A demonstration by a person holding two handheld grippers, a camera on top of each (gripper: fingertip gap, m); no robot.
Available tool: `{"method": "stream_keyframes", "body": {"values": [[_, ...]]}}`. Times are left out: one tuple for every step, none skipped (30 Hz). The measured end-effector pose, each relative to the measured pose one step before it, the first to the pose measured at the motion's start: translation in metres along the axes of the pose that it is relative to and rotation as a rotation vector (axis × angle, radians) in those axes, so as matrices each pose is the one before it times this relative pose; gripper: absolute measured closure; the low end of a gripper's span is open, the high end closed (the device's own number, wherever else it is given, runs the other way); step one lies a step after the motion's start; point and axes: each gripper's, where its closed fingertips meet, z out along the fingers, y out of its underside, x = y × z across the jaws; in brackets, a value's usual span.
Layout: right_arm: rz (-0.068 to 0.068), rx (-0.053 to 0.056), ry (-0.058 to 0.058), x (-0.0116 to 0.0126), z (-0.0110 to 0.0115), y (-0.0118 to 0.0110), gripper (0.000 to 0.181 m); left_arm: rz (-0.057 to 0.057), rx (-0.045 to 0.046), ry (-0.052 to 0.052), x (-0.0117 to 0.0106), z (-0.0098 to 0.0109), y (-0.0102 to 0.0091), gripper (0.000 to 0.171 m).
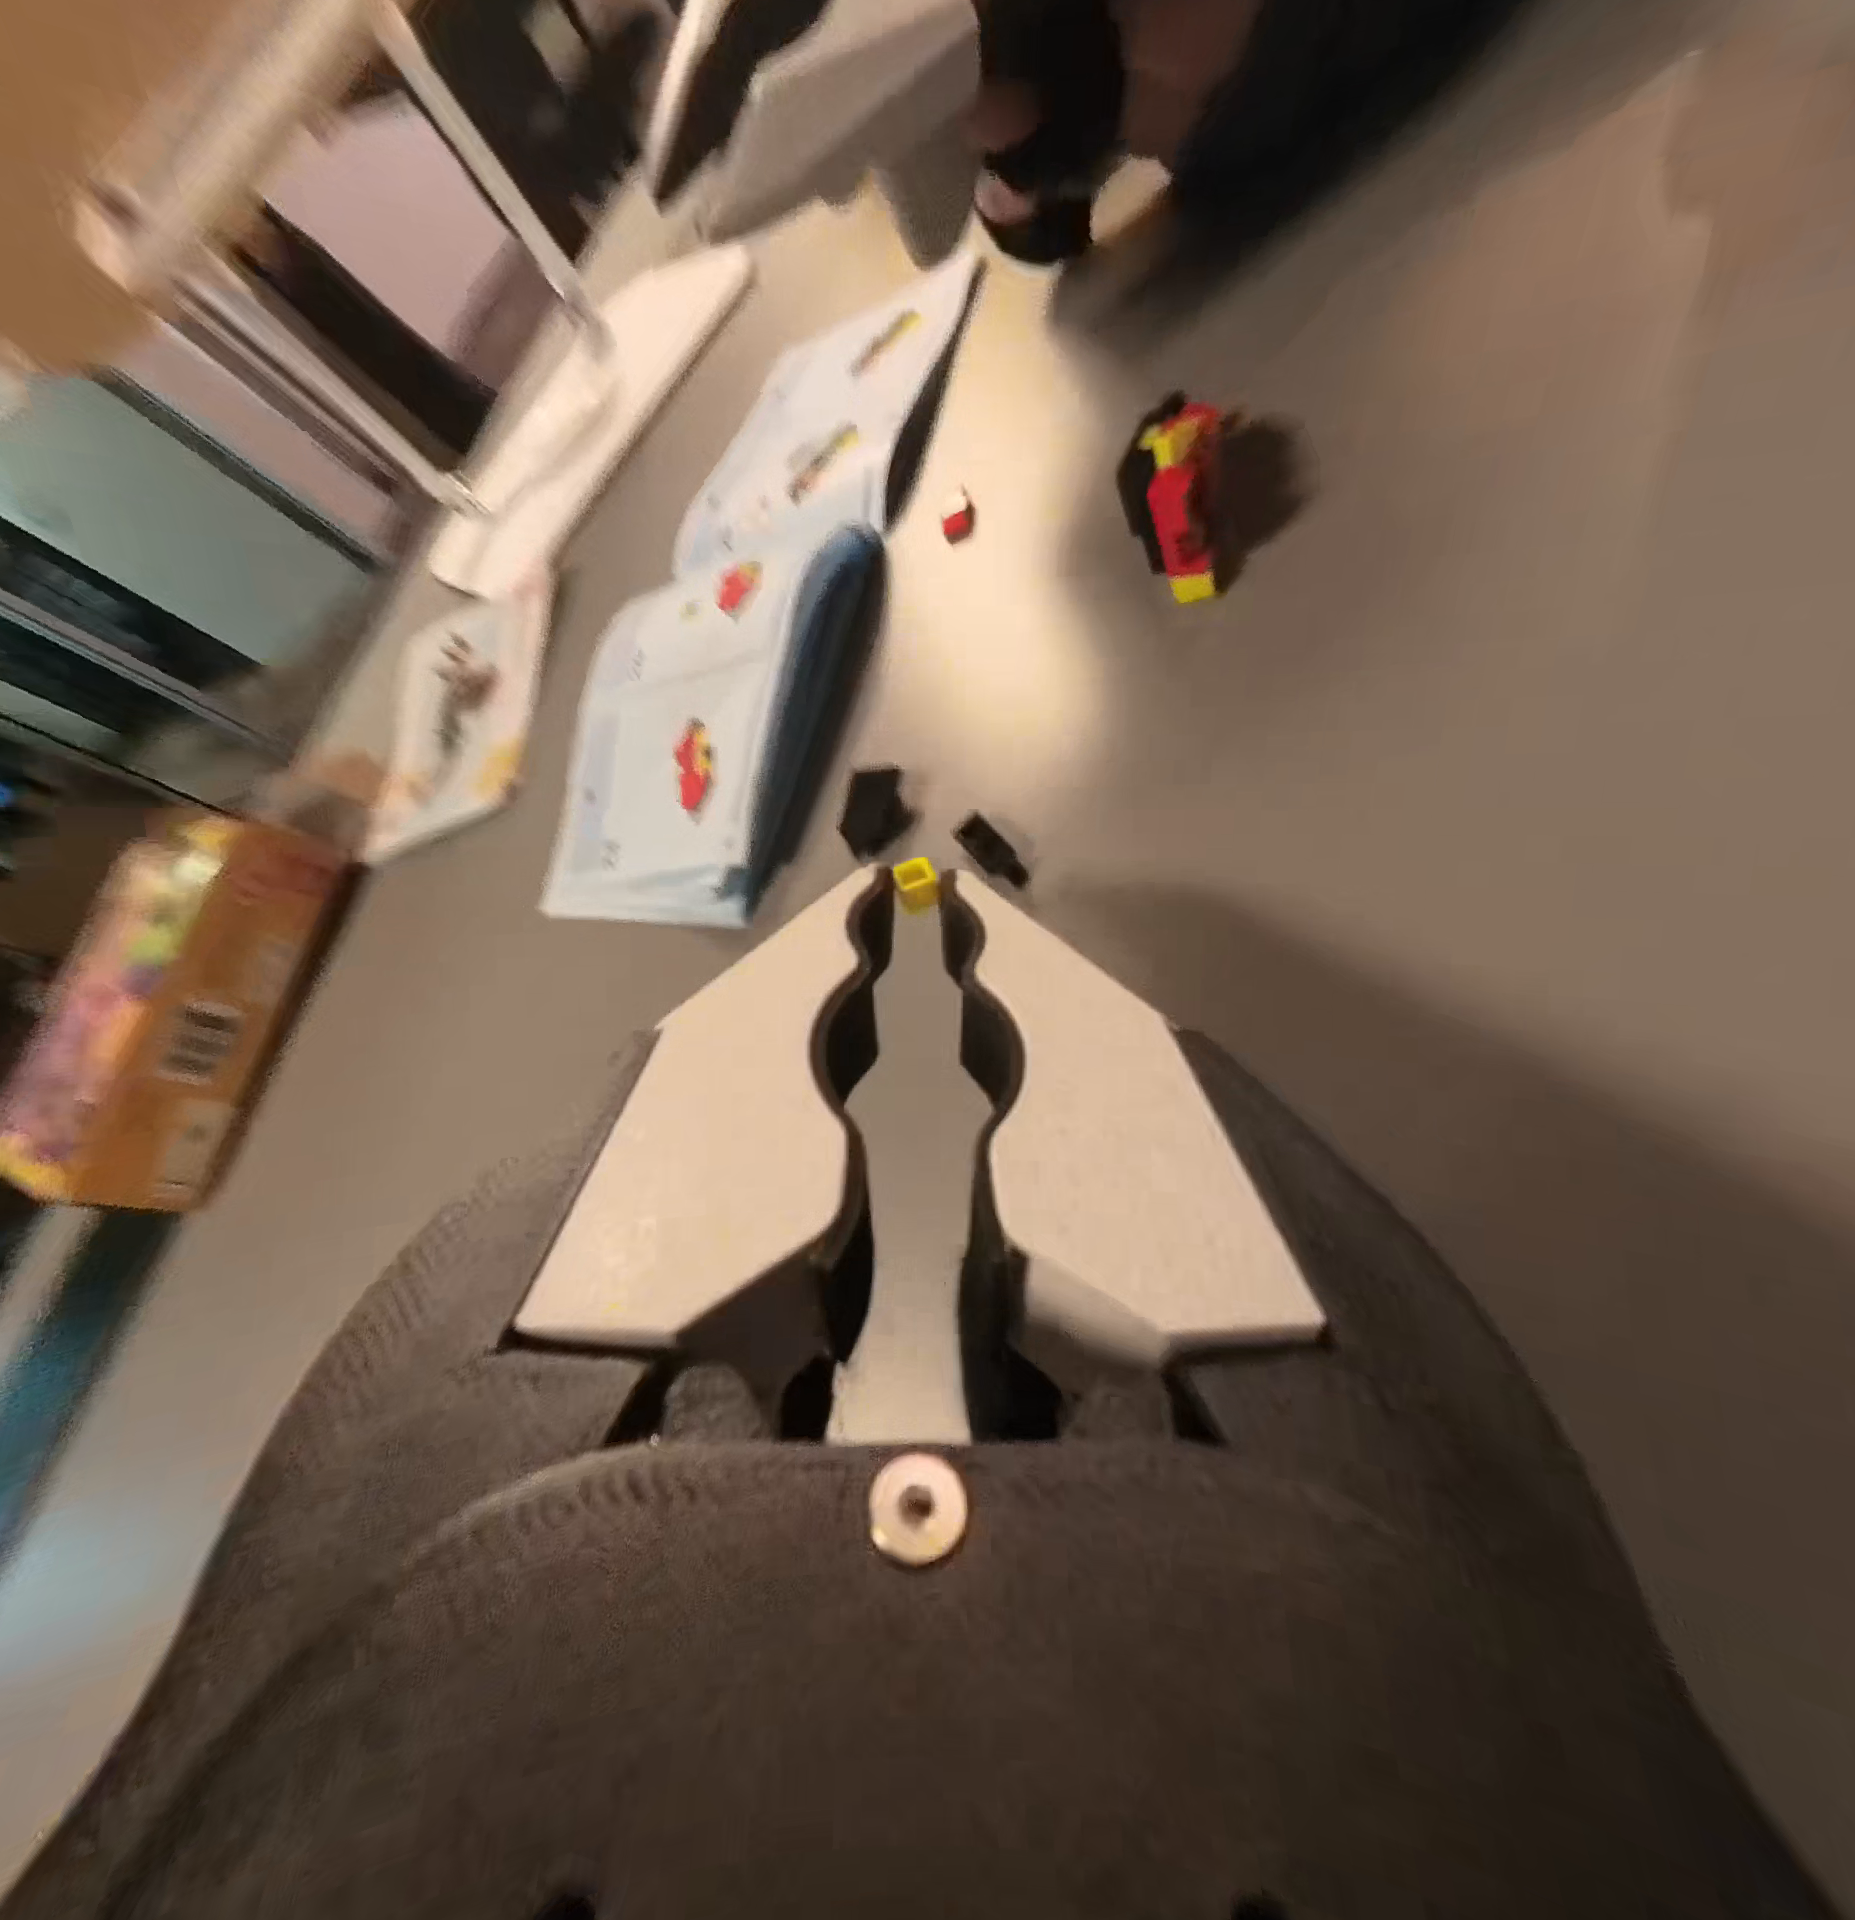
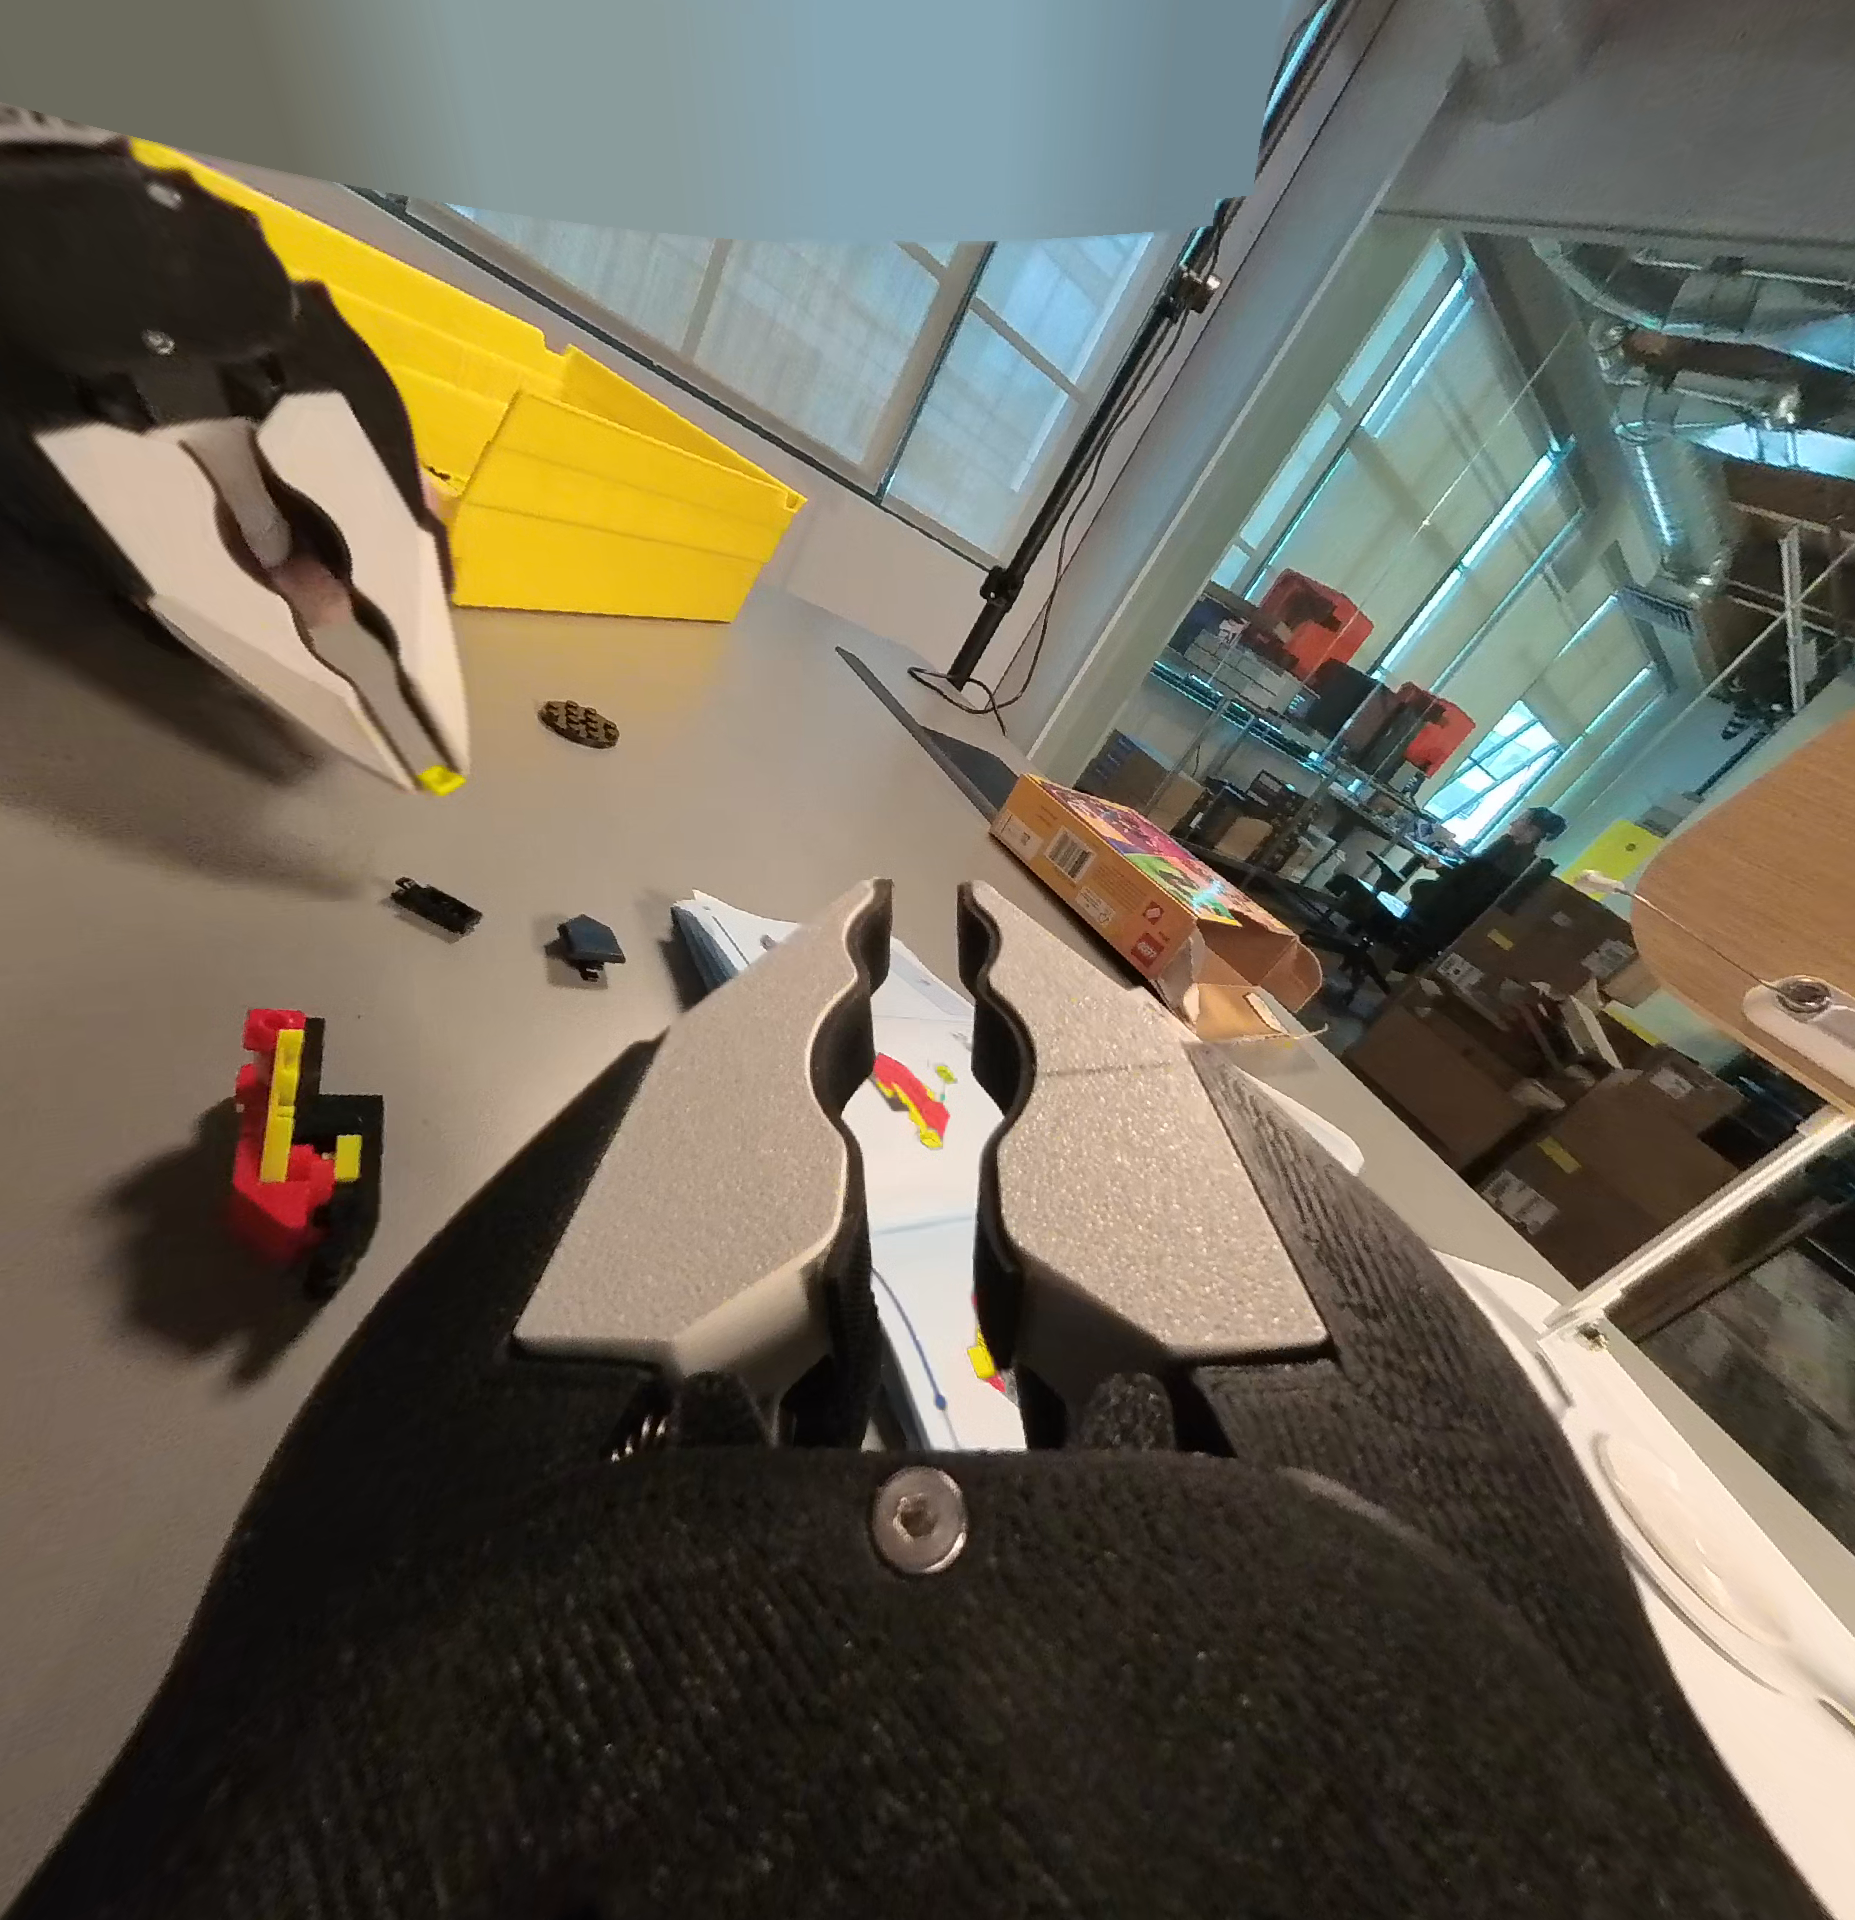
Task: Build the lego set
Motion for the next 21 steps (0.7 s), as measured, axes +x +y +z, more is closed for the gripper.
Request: {"method": "stream_keyframes", "body": {"values": [[0.0051, 0.0071, -0.0086, -0.00168, 0.00025, -0.00165, 0.171, 0.0606, 0.02965, -0.0555, -0.00332, 0.00128, -0.00530, 0.163], [0.0080, 0.0068, -0.0125, -0.00256, 0.00036, -0.00180, 0.171, 0.0567, 0.02216, -0.0366, -0.00094, 0.00143, -0.00439, 0.163], [0.0152, 0.0093, -0.0191, -0.00375, 0.00053, -0.00238, 0.170, 0.0463, 0.01481, -0.0235, 0.00039, 0.00177, -0.00358, 0.164], [0.0262, 0.0146, -0.0306, -0.00557, 0.00072, -0.00345, 0.170, 0.0390, 0.01281, -0.0236, -0.00040, 0.00191, -0.00386, 0.163], [0.0355, 0.0176, -0.0434, -0.00741, 0.00129, -0.00417, 0.170, 0.0331, 0.01983, -0.0243, -0.00121, 0.00162, -0.00541, 0.164], [0.0391, 0.0154, -0.0546, -0.00865, 0.00224, -0.00392, 0.171, 0.0245, 0.03109, -0.0219, -0.00130, 0.00129, -0.00714, 0.164], [0.0351, 0.0027, -0.0635, -0.00916, 0.00313, -0.00242, 0.170, 0.0155, 0.03490, -0.0142, -0.00045, 0.00139, -0.00771, 0.164], [0.0352, -0.0197, -0.0632, -0.00825, 0.00397, 0.00024, 0.169, 0.0121, 0.02936, -0.0077, 0.00003, 0.00159, -0.00669, 0.164], [0.0417, -0.0399, -0.0524, -0.00584, 0.00408, 0.00240, 0.165, 0.0129, 0.02760, -0.0081, -0.00020, 0.00172, -0.00593, 0.164], [0.0514, -0.0462, -0.0550, -0.00570, 0.00383, 0.00305, 0.162, 0.0149, 0.02700, -0.0054, 0.00018, 0.00190, -0.00544, 0.164], [0.0672, -0.0338, -0.0738, -0.00793, 0.00306, 0.00163, 0.162, 0.0148, 0.02264, 0.0004, 0.00099, 0.00233, -0.00450, 0.164], [0.0825, -0.0160, -0.0814, -0.00886, 0.00243, -0.00014, 0.163, 0.0150, 0.01572, 0.0053, 0.00174, 0.00274, -0.00331, 0.164], [0.0825, -0.0016, -0.0628, -0.00615, 0.00154, -0.00119, 0.164, 0.0162, 0.00915, 0.0006, 0.00094, 0.00282, -0.00228, 0.164], [0.0636, 0.0089, -0.0410, -0.00362, 0.00062, -0.00150, 0.167, 0.0151, 0.00668, 0.0037, 0.00132, 0.00286, -0.00164, 0.164], [0.0413, -0.0001, -0.0176, -0.00093, 0.00038, 0.00012, 0.171, 0.0130, 0.00656, 0.0078, 0.00192, 0.00265, -0.00142, 0.164], [0.0179, -0.0159, 0.0029, 0.00121, 0.00033, 0.00221, 0.173, 0.0121, 0.00790, 0.0017, 0.00073, 0.00197, -0.00163, 0.164], [-0.0046, -0.0275, 0.0119, 0.00168, 0.00055, 0.00366, 0.174, 0.0107, 0.01060, -0.0013, 0.00031, 0.00138, -0.00211, 0.164], [-0.0157, -0.0261, 0.0064, 0.00022, 0.00062, 0.00355, 0.174, 0.0093, 0.01044, 0.0024, 0.00071, 0.00096, -0.00205, 0.164], [-0.0077, -0.0164, -0.0062, -0.00182, 0.00076, 0.00213, 0.175, 0.0098, 0.01034, -0.0029, -0.00004, 0.00010, -0.00214, 0.164], [0.0060, -0.0033, -0.0156, -0.00269, 0.00070, 0.00021, 0.176, 0.0110, 0.00368, -0.0025, 0.00018, -0.00006, -0.00092, 0.164], [0.0108, 0.0000, -0.0158, -0.00236, 0.00066, -0.00009, 0.178, 0.0106, 0.00468, -0.0035, 0.00007, -0.00021, -0.00107, 0.164]]}}
